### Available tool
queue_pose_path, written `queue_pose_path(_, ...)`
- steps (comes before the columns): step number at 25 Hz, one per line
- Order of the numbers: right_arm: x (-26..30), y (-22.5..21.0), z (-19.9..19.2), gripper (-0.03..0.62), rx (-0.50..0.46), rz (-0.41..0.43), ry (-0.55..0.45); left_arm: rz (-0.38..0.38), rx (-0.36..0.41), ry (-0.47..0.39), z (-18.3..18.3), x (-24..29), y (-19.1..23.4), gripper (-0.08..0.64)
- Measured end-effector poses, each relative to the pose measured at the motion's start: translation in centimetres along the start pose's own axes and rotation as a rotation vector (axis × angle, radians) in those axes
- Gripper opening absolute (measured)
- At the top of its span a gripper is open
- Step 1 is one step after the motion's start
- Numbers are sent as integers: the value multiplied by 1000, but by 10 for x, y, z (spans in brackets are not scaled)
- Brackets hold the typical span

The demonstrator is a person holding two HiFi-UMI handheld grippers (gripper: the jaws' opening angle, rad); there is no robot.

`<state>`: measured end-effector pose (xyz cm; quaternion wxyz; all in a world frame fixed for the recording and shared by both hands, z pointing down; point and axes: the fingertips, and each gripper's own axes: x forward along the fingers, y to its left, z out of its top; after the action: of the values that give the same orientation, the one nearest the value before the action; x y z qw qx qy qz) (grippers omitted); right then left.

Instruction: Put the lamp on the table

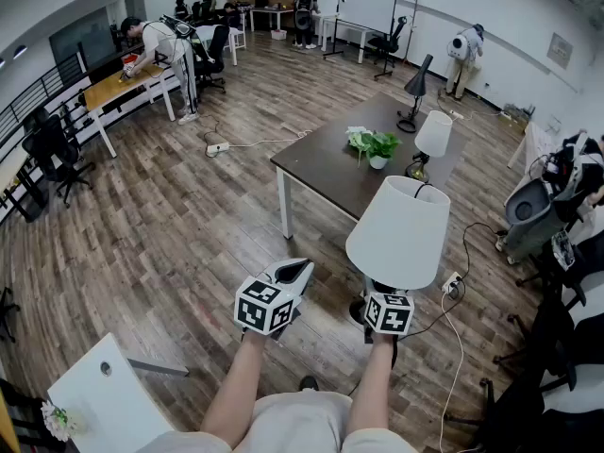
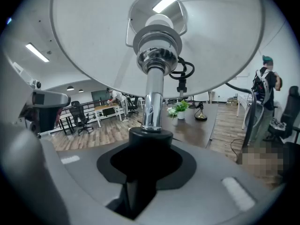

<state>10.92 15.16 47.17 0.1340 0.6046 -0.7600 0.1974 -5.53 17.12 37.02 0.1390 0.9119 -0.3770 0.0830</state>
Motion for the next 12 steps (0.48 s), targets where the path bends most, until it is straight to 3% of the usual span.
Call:
queue_pose_path(3,5,-3,7,124,16,25,-24,8,-28,26,0,-2,12,0)
queue_pose_path(12,18,-18,22,124,6,64,-49,8,31,42,8,31,1,0)
